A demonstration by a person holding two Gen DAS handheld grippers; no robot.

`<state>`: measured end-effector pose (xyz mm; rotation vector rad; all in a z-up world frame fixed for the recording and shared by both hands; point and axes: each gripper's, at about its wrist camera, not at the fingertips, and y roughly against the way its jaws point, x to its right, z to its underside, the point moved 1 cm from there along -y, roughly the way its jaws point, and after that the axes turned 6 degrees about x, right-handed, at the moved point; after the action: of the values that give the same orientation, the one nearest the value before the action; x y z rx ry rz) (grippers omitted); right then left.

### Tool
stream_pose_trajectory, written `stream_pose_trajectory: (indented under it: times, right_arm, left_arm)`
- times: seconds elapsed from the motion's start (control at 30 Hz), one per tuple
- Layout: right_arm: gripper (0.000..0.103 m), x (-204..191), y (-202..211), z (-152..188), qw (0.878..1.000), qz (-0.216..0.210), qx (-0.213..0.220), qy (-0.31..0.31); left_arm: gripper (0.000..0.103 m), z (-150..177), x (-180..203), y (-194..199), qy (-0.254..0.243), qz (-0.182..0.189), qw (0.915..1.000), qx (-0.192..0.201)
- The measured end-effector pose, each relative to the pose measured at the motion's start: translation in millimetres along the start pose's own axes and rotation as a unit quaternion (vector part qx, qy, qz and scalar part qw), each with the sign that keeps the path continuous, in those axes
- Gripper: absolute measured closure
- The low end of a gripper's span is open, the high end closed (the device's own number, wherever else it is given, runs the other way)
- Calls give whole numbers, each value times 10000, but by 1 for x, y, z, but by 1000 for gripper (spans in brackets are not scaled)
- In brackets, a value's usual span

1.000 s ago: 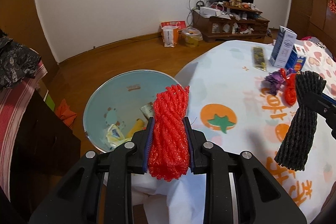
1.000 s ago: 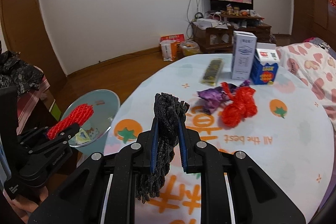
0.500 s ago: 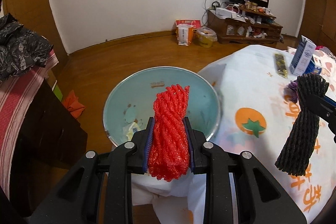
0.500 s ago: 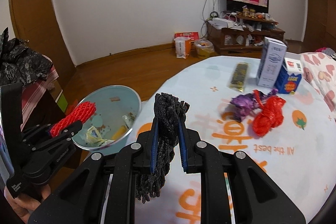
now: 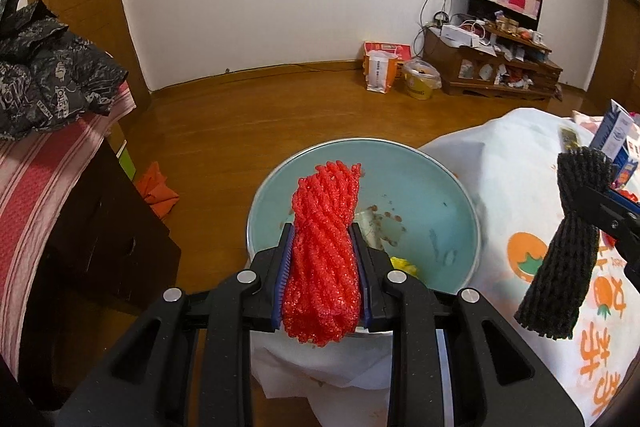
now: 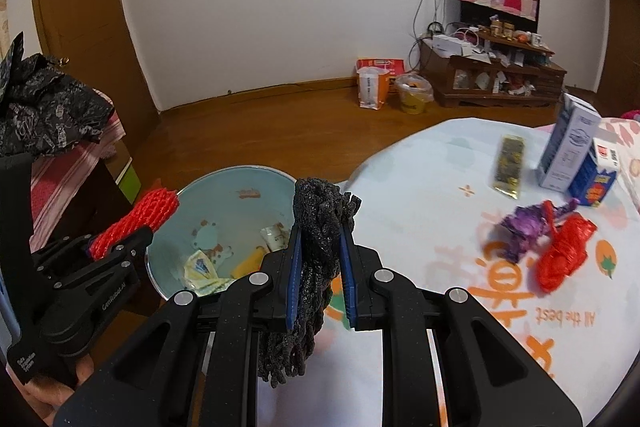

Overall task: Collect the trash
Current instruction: 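Carry both mesh nets over the blue bin and open both tools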

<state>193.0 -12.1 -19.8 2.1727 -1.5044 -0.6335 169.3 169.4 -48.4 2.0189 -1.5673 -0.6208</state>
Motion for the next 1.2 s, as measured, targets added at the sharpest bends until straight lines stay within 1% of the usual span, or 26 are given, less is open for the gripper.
stream_pose_trajectory:
  times: [0.27,0.57,0.8,0.9,0.97,1.0,1.07,1.13,1.17,1.2]
  right_arm:
    - [84,-14,-28,-8,9999,-38,-107,73]
    - [84,-20,-64,-13,9995,-49,-296,121]
    - [83,-25,-93,-9,9981,-76,-572,223]
    - [82,-27,-105,-6,9969,-167,-731,243]
    - [79,-27,-109,-4,9962,-228,-800,248]
    - [73,-27,-110,-4,9962,-234,-808,234]
    - [66,-25,-109,-4,9964,-239,-796,174]
    - [64,-22,-107,-4,9967,-249,-765,134]
    - [62,-22,-106,-5,9968,-243,-753,135]
    - [57,-21,-104,-6,9970,-230,-725,135]
  left_arm:
    - [76,1,-4,-20,46,82,9998,-165]
    - [76,-2,-7,-44,32,76,9996,-275]
    - [76,4,-9,-58,47,61,9991,-422]
    - [76,5,-11,-61,53,30,9989,-454]
    - [76,5,-11,-62,50,26,9989,-469]
    - [76,5,-11,-63,45,26,9989,-474]
    - [76,5,-8,-63,43,22,9988,-484]
    - [75,5,-8,-63,40,19,9988,-492]
    - [75,5,-7,-64,41,17,9988,-496]
    - [75,4,-8,-65,45,14,9987,-504]
